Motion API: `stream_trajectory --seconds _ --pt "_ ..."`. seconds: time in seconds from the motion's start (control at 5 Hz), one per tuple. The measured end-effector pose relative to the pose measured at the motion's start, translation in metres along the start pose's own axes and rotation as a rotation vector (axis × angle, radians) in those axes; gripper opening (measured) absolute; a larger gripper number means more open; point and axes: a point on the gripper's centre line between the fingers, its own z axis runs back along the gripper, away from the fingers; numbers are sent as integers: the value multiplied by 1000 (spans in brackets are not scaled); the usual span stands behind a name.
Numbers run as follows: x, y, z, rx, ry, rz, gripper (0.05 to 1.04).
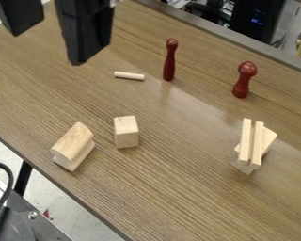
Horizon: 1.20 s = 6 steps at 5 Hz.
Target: Move the block from the left edge to the right
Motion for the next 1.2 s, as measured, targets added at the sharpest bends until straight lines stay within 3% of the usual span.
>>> stream_trajectory --seconds 0.2,0.6,0.8,1.2 --pt "-1 0 -2 0 9 1 983" --pt "6 37 -49 16 100 96 983" --pt "14 55 -76 12 108 140 983" --pt "23 79 -111 36 88 202 983"
